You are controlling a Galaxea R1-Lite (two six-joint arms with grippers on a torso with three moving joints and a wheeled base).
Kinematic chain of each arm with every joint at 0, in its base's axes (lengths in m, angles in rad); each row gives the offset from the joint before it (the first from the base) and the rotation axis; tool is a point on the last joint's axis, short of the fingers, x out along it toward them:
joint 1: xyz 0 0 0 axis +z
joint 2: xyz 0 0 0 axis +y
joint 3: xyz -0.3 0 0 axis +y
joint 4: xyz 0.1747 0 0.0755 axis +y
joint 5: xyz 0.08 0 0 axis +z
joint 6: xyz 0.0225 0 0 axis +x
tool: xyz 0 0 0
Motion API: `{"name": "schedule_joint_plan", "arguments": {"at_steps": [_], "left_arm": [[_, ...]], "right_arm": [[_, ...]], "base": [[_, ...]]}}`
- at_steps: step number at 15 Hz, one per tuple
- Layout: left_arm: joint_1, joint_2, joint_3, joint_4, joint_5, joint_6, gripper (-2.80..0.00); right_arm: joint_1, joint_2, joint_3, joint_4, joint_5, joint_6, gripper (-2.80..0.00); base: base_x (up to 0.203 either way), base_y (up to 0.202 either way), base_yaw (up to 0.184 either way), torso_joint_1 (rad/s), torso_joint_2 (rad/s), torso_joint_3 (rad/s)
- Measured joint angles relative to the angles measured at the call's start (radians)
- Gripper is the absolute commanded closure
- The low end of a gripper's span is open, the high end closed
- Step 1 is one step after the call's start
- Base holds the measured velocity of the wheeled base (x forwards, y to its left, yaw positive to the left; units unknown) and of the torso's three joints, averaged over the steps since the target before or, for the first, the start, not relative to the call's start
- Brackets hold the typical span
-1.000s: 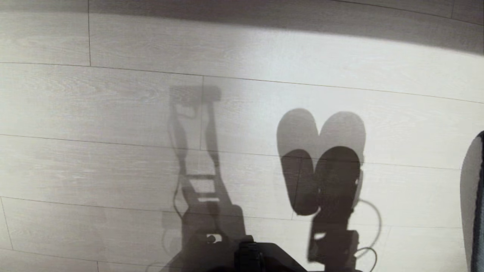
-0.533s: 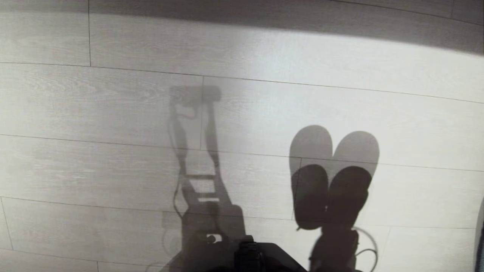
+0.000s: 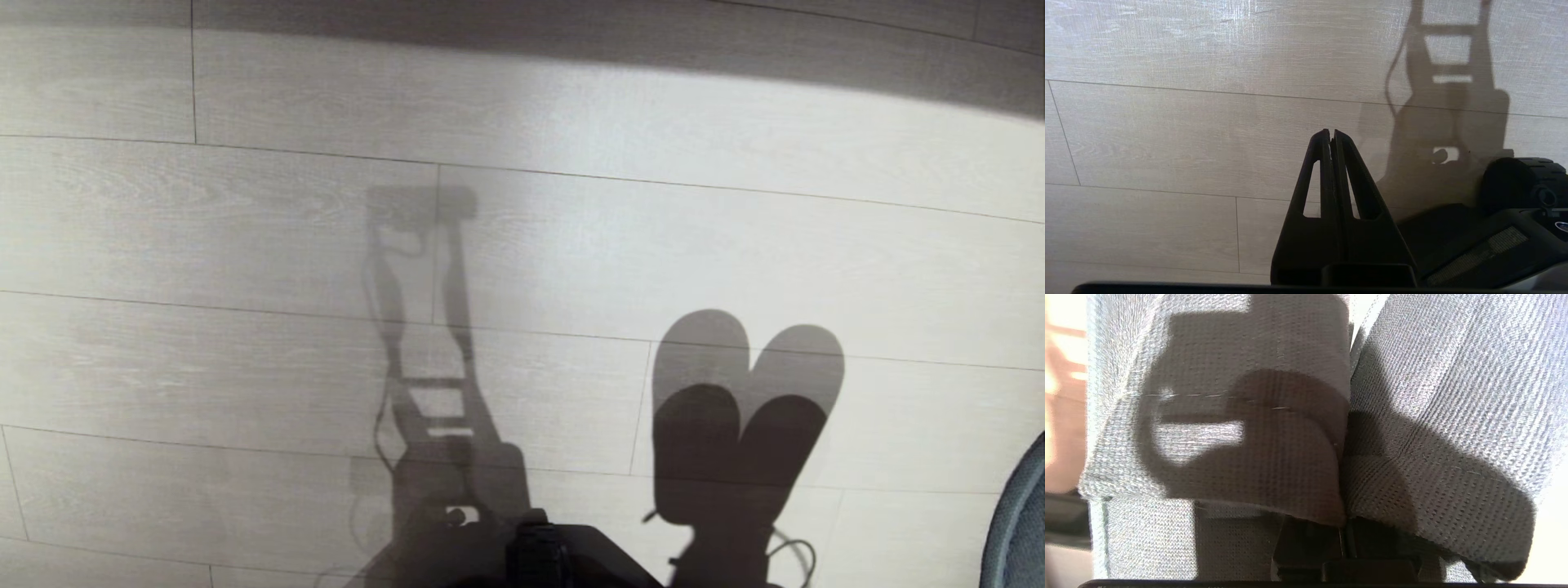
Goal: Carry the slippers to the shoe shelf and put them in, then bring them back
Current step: Place the slippers into the shoe cabinet
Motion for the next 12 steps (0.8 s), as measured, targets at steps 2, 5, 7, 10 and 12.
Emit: {"name": "schedule_joint_plan", "arguments": {"at_steps": [2,5,7,10,12], "left_arm": [[0.000,0.000,0.000,0.000,0.000,0.000,0.00],[0.000,0.000,0.000,0.000,0.000,0.000,0.00],[0.000,0.000,0.000,0.000,0.000,0.000,0.00],[0.000,0.000,0.000,0.000,0.000,0.000,0.00],[0.000,0.000,0.000,0.000,0.000,0.000,0.00]], "right_arm": [[0.000,-0.004,0.017,0.014,-0.074,-0.036,0.00],[0.000,-0.007,0.028,0.070,-0.087,-0.033,0.00],[0.000,-0.007,0.030,0.074,-0.089,-0.024,0.00],[0.000,-0.008,0.030,0.076,-0.093,-0.017,0.00],[0.000,-0.008,0.030,0.076,-0.096,-0.002,0.00]], "base": [[0.000,0.000,0.000,0.000,0.00,0.000],[0.000,0.000,0.000,0.000,0.00,0.000],[0.000,0.000,0.000,0.000,0.00,0.000],[0.000,0.000,0.000,0.000,0.00,0.000],[0.000,0.000,0.000,0.000,0.00,0.000]]}}
